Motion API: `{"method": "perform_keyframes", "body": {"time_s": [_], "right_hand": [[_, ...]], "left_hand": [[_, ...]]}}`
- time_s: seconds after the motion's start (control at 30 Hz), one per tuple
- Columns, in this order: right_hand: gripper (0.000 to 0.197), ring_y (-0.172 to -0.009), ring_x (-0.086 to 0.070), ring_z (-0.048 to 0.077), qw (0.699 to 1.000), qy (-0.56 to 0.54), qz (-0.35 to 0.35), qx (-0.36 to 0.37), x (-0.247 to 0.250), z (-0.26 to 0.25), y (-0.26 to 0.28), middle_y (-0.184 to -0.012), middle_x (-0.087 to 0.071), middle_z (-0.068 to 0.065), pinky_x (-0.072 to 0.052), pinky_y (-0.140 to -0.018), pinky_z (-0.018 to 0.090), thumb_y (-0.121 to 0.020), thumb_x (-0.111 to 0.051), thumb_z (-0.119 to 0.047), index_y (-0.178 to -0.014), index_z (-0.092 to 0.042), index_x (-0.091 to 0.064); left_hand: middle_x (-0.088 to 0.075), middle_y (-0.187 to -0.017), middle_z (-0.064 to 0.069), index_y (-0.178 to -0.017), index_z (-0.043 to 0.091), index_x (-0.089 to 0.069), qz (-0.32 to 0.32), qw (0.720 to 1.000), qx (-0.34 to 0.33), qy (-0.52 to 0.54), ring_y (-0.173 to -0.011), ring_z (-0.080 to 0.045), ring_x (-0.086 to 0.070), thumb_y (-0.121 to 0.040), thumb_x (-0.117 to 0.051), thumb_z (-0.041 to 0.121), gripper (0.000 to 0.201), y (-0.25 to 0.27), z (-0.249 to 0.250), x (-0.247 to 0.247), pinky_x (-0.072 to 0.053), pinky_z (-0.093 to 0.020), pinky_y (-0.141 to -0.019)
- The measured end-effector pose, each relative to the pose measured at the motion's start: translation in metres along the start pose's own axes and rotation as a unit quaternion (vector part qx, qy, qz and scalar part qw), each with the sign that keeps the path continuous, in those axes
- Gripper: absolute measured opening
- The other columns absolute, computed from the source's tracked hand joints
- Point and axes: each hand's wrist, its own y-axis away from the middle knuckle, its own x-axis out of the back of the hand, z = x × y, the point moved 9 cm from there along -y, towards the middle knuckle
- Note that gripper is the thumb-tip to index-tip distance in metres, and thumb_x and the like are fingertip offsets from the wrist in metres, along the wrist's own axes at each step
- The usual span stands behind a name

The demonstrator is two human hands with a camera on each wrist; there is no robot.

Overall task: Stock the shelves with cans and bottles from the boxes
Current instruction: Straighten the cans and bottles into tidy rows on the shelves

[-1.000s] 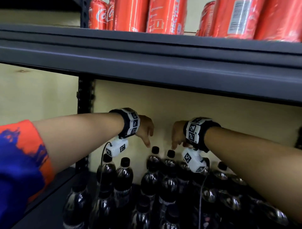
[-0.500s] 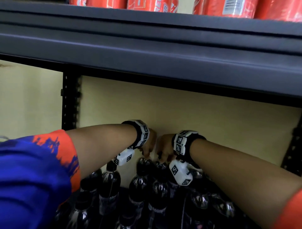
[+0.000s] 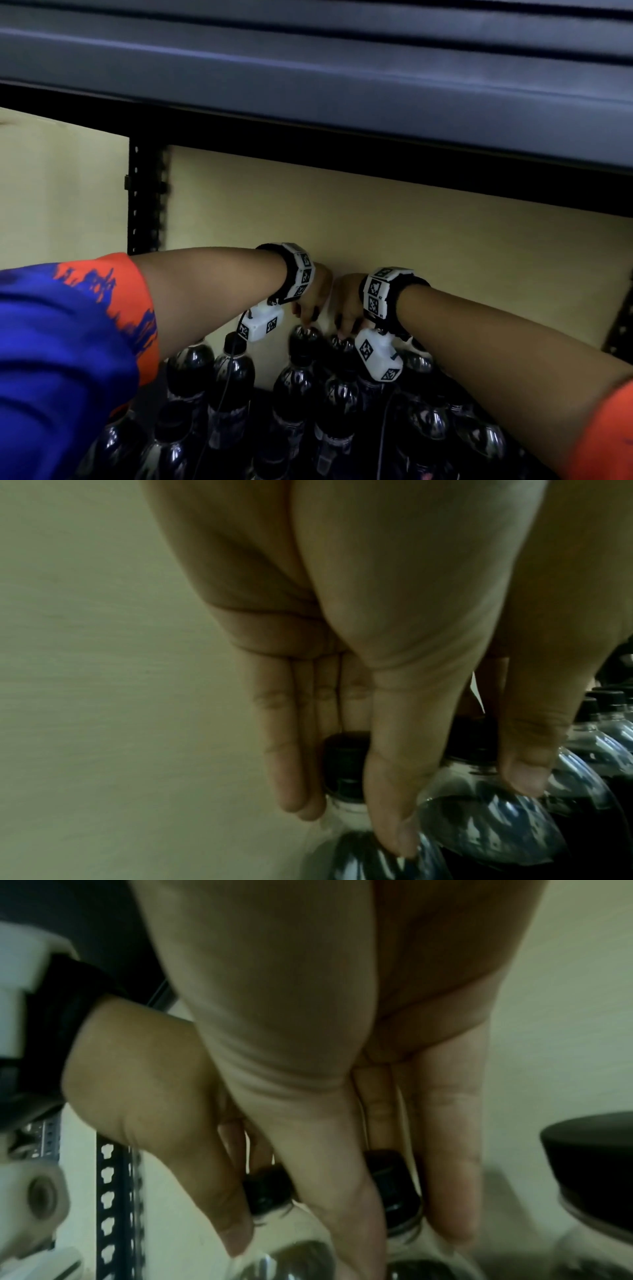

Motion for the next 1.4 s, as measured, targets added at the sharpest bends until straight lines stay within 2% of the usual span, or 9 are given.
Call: {"method": "perform_keyframes", "body": {"time_s": [0.17,0.27,0.37,0.43,0.67,0.83,1.03,1.27,1.4], "right_hand": [[0.04,-0.085,-0.067,0.02,0.998,-0.025,0.018,-0.058,0.005,0.002,0.005,-0.092,-0.073,0.002,-0.057,-0.082,0.036,-0.069,-0.093,-0.03,-0.099,-0.011,-0.076],[0.037,-0.07,-0.067,0.014,0.995,0.023,-0.025,-0.096,-0.003,0.008,-0.002,-0.06,-0.069,-0.013,-0.06,-0.084,0.045,-0.058,-0.094,-0.053,-0.061,-0.022,-0.075],[0.036,-0.062,-0.065,0.016,0.993,0.014,-0.05,-0.102,-0.003,0.007,0.001,-0.06,-0.069,-0.007,-0.059,-0.084,0.043,-0.054,-0.093,-0.054,-0.049,-0.024,-0.074],[0.035,-0.061,-0.065,0.015,0.995,0.021,-0.037,-0.094,0.0,0.006,0.0,-0.061,-0.069,-0.006,-0.06,-0.082,0.039,-0.06,-0.092,-0.05,-0.052,-0.022,-0.074],[0.037,-0.062,-0.067,0.018,0.995,0.051,-0.001,-0.083,0.004,-0.008,0.008,-0.065,-0.069,0.002,-0.061,-0.077,0.036,-0.07,-0.089,-0.046,-0.075,-0.012,-0.076],[0.03,-0.058,-0.062,0.014,0.997,0.048,0.01,-0.051,0.022,-0.033,0.01,-0.06,-0.068,-0.006,-0.059,-0.084,0.038,-0.068,-0.089,-0.043,-0.059,-0.018,-0.075],[0.033,-0.071,-0.075,0.017,0.997,-0.002,0.077,-0.017,0.057,-0.06,0.014,-0.074,-0.077,-0.003,-0.062,-0.081,0.038,-0.06,-0.094,-0.036,-0.078,-0.011,-0.082],[0.042,-0.084,-0.076,0.026,0.997,-0.012,0.07,-0.012,0.058,-0.089,-0.015,-0.079,-0.077,0.006,-0.06,-0.081,0.054,-0.055,-0.091,-0.045,-0.073,-0.009,-0.079],[0.047,-0.086,-0.076,0.027,0.997,-0.014,0.072,-0.003,0.061,-0.1,-0.025,-0.087,-0.078,0.008,-0.061,-0.08,0.053,-0.059,-0.092,-0.045,-0.082,-0.005,-0.081]], "left_hand": [[-0.072,-0.096,-0.004,-0.115,0.005,-0.075,0.041,0.99,0.009,0.134,-0.061,-0.004,-0.059,-0.088,-0.077,0.027,0.035,0.005,-0.023,0.006,-0.048,-0.007,-0.052],[-0.073,-0.097,-0.007,-0.113,0.001,-0.075,0.067,0.982,0.013,0.178,-0.064,-0.006,-0.06,-0.089,-0.076,0.028,0.036,0.012,-0.043,0.006,-0.043,-0.005,-0.047],[-0.076,-0.098,-0.01,-0.105,0.001,-0.077,0.081,0.971,0.037,0.222,-0.073,-0.014,-0.068,-0.082,-0.084,0.023,0.033,0.019,-0.067,-0.006,-0.056,-0.015,-0.062],[-0.077,-0.09,-0.01,-0.101,0.001,-0.077,0.09,0.964,0.05,0.246,-0.072,-0.016,-0.071,-0.076,-0.088,0.017,0.032,0.023,-0.08,-0.013,-0.06,-0.026,-0.071],[-0.073,-0.071,-0.004,-0.08,0.012,-0.075,0.089,0.957,0.08,0.263,-0.06,-0.013,-0.07,-0.072,-0.09,0.011,0.017,0.033,-0.109,-0.04,-0.055,-0.021,-0.055],[-0.072,-0.074,-0.002,-0.079,0.015,-0.074,0.076,0.963,0.077,0.248,-0.061,-0.011,-0.068,-0.073,-0.09,0.012,0.018,0.039,-0.117,-0.055,-0.053,-0.019,-0.053],[-0.072,-0.079,-0.003,-0.095,0.008,-0.078,0.073,0.966,0.068,0.237,-0.057,-0.006,-0.064,-0.075,-0.089,0.016,0.025,0.038,-0.12,-0.064,-0.05,-0.016,-0.051],[-0.072,-0.086,-0.009,-0.102,0.001,-0.077,0.048,0.972,0.059,0.224,-0.063,-0.013,-0.064,-0.079,-0.086,0.019,0.03,0.034,-0.125,-0.07,-0.052,-0.018,-0.055],[-0.074,-0.088,-0.007,-0.091,0.012,-0.076,0.025,0.978,0.052,0.198,-0.072,-0.016,-0.068,-0.079,-0.086,0.024,0.019,0.026,-0.126,-0.076,-0.057,-0.03,-0.076]]}}
